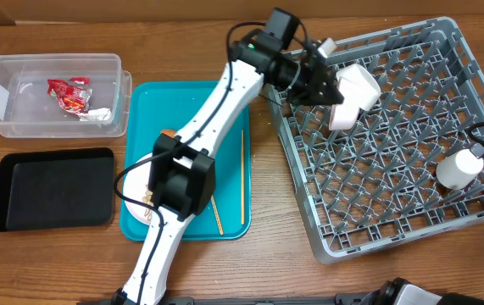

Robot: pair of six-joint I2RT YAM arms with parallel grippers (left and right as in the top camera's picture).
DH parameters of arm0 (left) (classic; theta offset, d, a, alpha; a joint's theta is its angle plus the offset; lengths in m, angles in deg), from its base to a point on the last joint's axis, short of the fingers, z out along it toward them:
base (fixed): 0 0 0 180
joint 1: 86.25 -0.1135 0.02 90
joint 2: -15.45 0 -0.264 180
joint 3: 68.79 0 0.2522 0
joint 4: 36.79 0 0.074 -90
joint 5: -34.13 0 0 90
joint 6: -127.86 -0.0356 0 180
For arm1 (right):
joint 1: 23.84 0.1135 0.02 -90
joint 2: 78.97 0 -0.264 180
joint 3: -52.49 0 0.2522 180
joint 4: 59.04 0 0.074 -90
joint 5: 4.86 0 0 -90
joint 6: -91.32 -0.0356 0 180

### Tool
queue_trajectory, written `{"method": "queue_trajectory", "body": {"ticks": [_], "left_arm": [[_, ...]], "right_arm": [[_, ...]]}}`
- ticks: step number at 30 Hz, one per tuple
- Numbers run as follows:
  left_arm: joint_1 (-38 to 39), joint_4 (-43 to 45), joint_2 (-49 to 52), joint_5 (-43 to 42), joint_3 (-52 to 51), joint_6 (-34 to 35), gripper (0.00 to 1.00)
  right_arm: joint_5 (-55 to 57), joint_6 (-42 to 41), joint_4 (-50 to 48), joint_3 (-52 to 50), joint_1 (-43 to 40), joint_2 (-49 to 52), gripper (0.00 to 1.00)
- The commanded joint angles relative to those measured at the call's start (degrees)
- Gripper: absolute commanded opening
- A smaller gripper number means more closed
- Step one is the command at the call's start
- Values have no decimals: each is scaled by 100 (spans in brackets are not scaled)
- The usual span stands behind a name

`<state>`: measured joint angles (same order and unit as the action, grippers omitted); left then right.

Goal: Sort waste into correct bins and load items into the dishwasher
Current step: 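Set the pink bowl in the rack beside the white bowl and release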

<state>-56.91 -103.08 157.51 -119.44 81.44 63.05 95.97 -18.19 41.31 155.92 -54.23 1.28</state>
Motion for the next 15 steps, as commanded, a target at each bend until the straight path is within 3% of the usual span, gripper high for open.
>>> {"method": "queue_trajectory", "body": {"ticks": [1, 2, 4, 5, 7, 10, 15], "left_arm": [[-227, -339, 15, 855, -162, 297, 5], [-269, -503, 15, 1001, -162, 293, 19], [-326, -734, 15, 1019, -162, 297, 67], [-374, -876, 13, 1016, -162, 295, 87], [-413, -981, -2, 1023, -162, 293, 98], [-490, -1058, -144, 1331, -133, 249, 100], [-728, -1578, -1134, 3263, -81, -79, 100]], "right_arm": [[2, -26, -15, 42, -17, -116, 97], [2, -26, -15, 42, -17, -116, 97], [2, -26, -15, 42, -17, -116, 97], [2, -26, -15, 42, -17, -116, 97], [2, -26, -15, 42, -17, -116, 97], [4, -24, -13, 42, -17, -116, 97], [-7, -24, -11, 42, -15, -116, 99]]}}
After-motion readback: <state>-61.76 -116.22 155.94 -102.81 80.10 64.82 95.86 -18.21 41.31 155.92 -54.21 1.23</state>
